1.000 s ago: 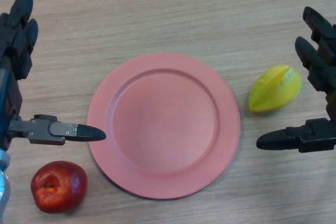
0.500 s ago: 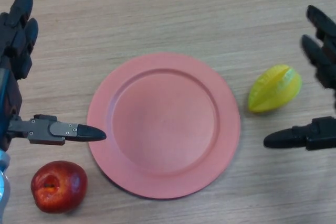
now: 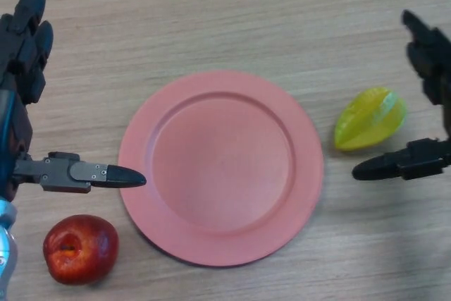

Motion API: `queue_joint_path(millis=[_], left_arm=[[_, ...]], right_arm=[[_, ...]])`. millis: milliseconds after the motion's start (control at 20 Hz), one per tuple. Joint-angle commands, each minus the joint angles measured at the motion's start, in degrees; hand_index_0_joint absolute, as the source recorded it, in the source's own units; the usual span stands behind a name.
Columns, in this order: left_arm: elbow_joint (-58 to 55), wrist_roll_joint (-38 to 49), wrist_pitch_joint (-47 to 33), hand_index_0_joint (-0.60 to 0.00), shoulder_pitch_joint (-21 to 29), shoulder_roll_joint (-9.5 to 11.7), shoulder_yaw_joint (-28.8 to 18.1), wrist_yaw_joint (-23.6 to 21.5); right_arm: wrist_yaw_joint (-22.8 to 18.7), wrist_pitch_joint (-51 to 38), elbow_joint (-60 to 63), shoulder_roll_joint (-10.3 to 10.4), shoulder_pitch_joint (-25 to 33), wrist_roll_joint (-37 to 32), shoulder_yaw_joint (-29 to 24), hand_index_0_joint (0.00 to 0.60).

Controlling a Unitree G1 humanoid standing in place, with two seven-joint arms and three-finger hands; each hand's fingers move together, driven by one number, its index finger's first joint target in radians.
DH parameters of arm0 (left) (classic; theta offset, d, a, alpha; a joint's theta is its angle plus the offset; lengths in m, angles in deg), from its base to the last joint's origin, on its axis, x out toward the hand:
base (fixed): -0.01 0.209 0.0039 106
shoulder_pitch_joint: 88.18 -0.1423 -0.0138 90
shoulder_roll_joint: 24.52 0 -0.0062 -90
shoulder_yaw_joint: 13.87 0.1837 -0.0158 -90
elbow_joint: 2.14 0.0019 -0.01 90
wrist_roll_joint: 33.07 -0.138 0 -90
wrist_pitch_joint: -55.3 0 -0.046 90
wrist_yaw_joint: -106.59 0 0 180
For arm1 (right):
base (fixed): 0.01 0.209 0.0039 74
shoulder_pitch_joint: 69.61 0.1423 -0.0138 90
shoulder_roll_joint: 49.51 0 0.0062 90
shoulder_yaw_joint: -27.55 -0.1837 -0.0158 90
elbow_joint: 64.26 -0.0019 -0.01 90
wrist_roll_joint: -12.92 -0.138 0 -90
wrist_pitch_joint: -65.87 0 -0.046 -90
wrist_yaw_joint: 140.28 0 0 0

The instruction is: Pick up the yellow starfruit and place it on the plate

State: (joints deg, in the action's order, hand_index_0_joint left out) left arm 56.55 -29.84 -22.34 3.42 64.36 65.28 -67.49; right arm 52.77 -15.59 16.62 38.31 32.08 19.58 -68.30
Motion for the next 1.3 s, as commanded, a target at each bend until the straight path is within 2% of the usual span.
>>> queue_joint_path(millis=[50,400,650,800,1000,1050,1100,1150,1200,1250,1300], left_arm=[[-3.5,0.3,-7.7,0.0,1.0,1.6,-2.9,-1.6],[-3.6,1.5,-8.1,0.0,-0.4,1.6,-4.6,-0.6],[-3.7,1.5,-8.4,0.0,-1.8,1.4,-5.9,0.2],[-3.2,1.3,-9.6,0.0,-2.1,1.3,-6.6,0.1],[-2.5,0.9,-10.7,0.0,-2.4,1.3,-7.2,-0.1],[-2.5,0.9,-10.7,0.0,-2.3,1.4,-7.4,-0.1],[-2.5,1.0,-10.6,0.0,-2.3,1.4,-7.4,-0.1],[-2.4,1.1,-10.4,0.0,-2.4,1.4,-7.4,0.0],[-2.3,1.3,-10.3,0.0,-2.4,1.4,-7.4,0.1],[-2.2,1.7,-9.9,0.0,-2.5,1.4,-7.4,0.4],[-2.3,1.8,-9.3,0.0,-2.4,1.5,-7.4,0.6]], right_arm=[[-2.8,-10.4,0.8,-2.3,4.0,1.6,-2.3,0.0],[-5.4,-18.3,15.6,-2.6,9.4,5.5,-0.3,0.0],[-11.5,-24.9,26.4,-2.4,13.7,9.3,1.0,0.0],[-12.7,-24.3,28.1,-1.4,14.7,7.6,1.3,0.0],[-17.1,-27.5,33.1,-1.0,16.7,9.4,2.1,0.0],[-17.3,-27.7,33.6,-0.9,16.8,9.4,2.3,0.049],[-17.4,-27.8,33.8,-0.9,16.9,9.6,2.3,0.15],[-17.8,-28.3,34.5,-0.9,17.1,10.0,2.4,0.3],[-18.5,-28.9,35.4,-0.9,17.4,10.7,2.5,0.399],[-19.7,-29.7,37.3,-0.9,18.1,12.0,2.8,0.55],[-19.8,-29.6,38.0,-0.8,18.4,12.6,3.0,0.6]])
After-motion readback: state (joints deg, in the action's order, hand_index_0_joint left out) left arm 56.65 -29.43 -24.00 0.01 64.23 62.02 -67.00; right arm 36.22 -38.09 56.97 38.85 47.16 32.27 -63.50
